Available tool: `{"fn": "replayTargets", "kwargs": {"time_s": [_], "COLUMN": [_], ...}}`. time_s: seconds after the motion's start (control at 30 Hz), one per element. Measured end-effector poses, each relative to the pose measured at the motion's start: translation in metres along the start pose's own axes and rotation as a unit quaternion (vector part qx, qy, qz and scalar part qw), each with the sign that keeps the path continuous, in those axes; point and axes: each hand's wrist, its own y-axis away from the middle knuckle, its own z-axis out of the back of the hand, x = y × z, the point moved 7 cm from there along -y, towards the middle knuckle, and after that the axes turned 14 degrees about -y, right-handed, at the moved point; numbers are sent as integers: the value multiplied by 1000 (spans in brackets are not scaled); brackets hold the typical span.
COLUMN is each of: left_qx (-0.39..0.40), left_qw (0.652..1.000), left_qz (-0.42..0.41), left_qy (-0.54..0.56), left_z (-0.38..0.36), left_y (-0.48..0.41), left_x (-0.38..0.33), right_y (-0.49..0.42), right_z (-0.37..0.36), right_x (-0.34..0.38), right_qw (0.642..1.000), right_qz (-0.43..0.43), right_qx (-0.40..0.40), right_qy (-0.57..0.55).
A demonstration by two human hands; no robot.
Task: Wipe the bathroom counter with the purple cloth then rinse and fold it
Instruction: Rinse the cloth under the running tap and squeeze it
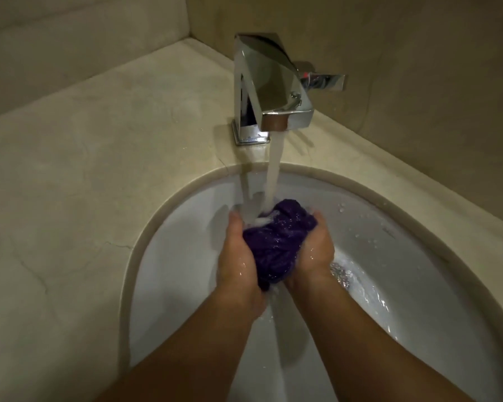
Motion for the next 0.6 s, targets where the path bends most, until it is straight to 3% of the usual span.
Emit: {"fn": "replayTargets", "kwargs": {"time_s": [0.07, 0.17, 0.3, 0.33, 0.43, 0.6], "left_qx": [39, -36, -115, -123, -139, -203], "left_qw": [999, 990, 917, 902, 900, 812], "left_qz": [-14, -127, -296, -306, -292, -342], "left_qy": [25, -46, -243, -280, -293, -428], "left_z": [-8, 8, 11, 5, -2, -7], "left_y": [-1, -11, -11, -12, -18, -20], "left_x": [-12, -44, -68, -65, -54, -54], "right_y": [7, 17, 39, 38, 28, 16], "right_z": [-4, -18, -38, -40, -31, -23], "right_x": [8, 36, 46, 38, 19, 16], "right_qw": [997, 972, 937, 929, 932, 907], "right_qz": [35, 123, 241, 242, 233, 288], "right_qx": [36, 109, 133, 137, 123, 78], "right_qy": [60, 171, 213, 244, 250, 296]}}
